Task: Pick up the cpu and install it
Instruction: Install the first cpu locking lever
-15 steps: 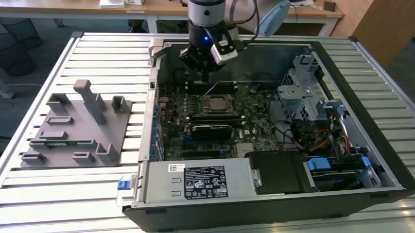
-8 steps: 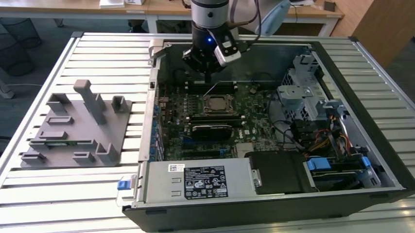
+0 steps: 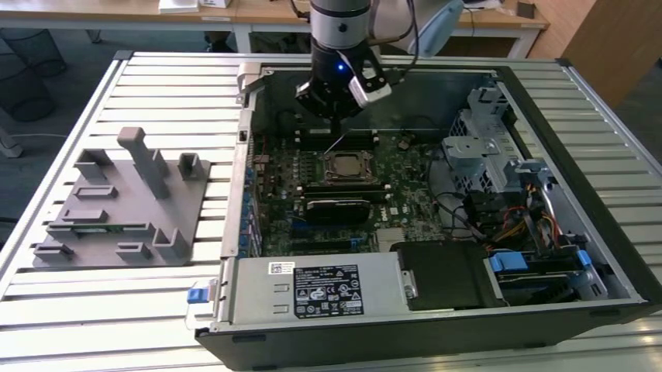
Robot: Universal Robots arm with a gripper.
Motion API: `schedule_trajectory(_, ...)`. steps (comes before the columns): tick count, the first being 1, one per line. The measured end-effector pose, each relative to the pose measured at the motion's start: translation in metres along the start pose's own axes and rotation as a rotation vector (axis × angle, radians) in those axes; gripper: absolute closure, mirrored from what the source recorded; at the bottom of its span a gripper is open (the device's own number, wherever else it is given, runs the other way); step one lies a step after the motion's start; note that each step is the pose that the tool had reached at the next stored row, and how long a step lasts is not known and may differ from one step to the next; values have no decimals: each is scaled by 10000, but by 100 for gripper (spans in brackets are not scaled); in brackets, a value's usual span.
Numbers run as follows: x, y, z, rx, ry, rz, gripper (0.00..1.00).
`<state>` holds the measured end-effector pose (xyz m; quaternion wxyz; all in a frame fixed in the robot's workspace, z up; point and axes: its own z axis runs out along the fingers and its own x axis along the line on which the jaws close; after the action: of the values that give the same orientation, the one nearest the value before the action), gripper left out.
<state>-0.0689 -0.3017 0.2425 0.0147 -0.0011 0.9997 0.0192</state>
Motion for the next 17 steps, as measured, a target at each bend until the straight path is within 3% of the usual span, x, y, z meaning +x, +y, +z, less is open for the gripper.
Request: schedule_trajectory(17, -221, 12, 86, 15, 43, -8, 89)
